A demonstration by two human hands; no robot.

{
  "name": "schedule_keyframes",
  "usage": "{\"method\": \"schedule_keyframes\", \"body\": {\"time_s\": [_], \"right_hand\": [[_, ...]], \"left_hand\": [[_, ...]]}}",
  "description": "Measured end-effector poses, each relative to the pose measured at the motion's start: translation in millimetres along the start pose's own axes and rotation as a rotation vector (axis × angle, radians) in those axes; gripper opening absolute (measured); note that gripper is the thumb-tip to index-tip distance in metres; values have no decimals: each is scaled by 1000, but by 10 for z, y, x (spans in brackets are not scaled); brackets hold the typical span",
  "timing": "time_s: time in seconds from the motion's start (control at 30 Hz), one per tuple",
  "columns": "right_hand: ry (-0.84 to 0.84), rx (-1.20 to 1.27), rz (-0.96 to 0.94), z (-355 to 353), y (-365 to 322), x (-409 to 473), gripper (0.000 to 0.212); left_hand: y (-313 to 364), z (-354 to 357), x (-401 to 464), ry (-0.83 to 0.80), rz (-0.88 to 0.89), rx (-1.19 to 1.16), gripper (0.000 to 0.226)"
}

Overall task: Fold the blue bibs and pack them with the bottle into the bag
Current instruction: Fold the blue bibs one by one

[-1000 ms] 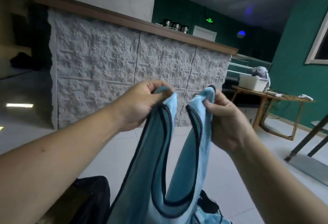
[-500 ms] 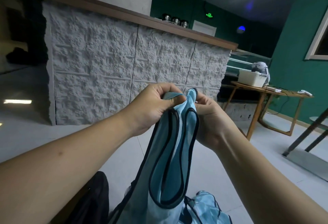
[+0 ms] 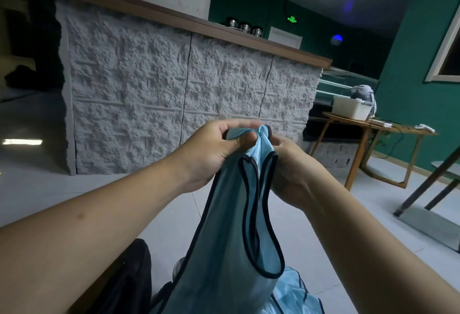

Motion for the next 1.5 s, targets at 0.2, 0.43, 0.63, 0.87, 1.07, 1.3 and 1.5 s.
{"method": "schedule_keyframes", "body": {"time_s": [0.2,0.43,0.63,0.87,1.07,1.3,1.5], "right_hand": [[-196,21,100,90,72,-76,25],[-117,46,87,142,80,-65,30],[-10,-166,-20,108,90,-20,44],[-189,-594,-48,93,290,-139,51],[-232,-570,-269,200,385,-127,38],[-305,-833,-332,306,422,-167,50],[-349,-1210,-255,345,547,-144,55]], "left_hand": [[-6,33,-34,-46,-76,-46,34],[-15,-38,-1,27,-44,-62,27],[87,-218,55,211,63,-58,24],[261,-547,102,446,134,47,35],[320,-693,114,519,153,21,32],[367,-759,122,506,179,29,35],[322,-781,116,489,175,20,44]]}}
Point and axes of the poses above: each hand's wrist, its own x-axis towards the middle knuckle, its own z-axis out of the palm, y = z × x, the point moved 5 cm from there along x, towards the middle knuckle, and after that the axes turned 4 degrees about y, right-handed, at the moved point
